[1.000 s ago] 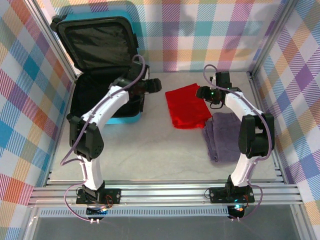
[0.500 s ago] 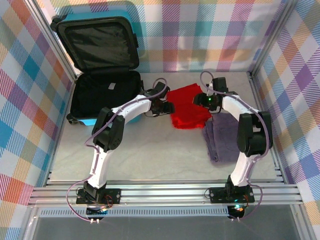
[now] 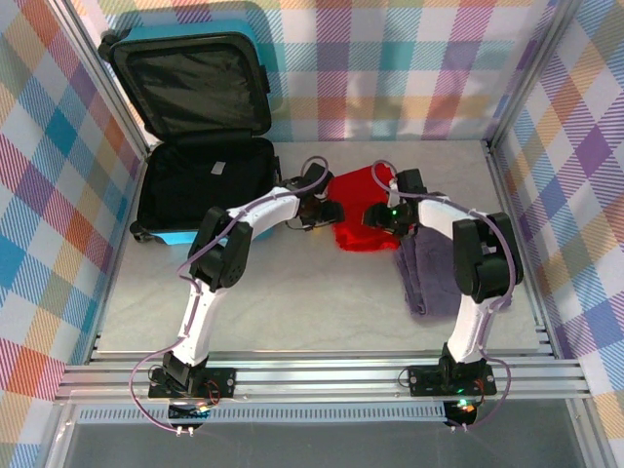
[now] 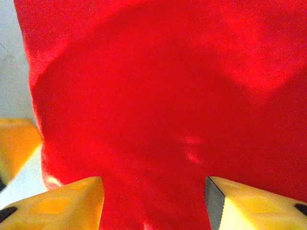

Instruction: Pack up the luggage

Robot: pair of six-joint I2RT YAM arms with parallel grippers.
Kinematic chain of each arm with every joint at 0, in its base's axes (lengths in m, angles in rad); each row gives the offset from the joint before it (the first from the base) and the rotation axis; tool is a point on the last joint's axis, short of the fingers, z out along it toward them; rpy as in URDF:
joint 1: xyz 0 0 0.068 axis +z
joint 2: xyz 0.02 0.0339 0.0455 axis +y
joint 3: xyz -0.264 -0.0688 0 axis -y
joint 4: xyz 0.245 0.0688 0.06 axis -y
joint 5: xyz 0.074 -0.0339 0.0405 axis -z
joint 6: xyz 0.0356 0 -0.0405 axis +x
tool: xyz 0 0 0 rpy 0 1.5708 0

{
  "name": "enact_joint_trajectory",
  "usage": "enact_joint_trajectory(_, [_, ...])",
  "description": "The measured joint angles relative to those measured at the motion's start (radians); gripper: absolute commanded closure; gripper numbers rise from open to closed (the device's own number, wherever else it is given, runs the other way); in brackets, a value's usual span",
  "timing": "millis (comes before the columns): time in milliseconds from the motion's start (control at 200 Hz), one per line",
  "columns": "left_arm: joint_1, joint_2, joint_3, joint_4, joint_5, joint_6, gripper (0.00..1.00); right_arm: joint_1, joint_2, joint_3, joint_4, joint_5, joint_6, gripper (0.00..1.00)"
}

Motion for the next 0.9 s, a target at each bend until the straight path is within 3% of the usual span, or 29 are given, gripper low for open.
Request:
enact_joint_trajectory(510, [0.007, 0.070, 0.106, -0.009, 0.052, -0.014, 0.34, 0.068, -0.014, -0.098, 0.148, -0.106, 0.050, 0.43])
enact_joint_trajectory(675, [0.008, 0.070, 0.099, 0.006, 0.058, -0.014, 0.38, 0.076, -0.019, -0.112, 0.165, -0.143, 0.063, 0.43])
enact_joint_trajectory(830, [0.008, 0.064, 0.085, 0.019, 0.044, -0.002, 0.71, 0.074, -0.030, -0.108, 0.135, -0.147, 0.061, 0.43])
enact_joint_trajectory(900, [0.007, 0.064, 0.085, 0.018, 0.035, 0.003, 0.80, 0.065, -0.035, -0.095, 0.106, -0.147, 0.060, 0.43])
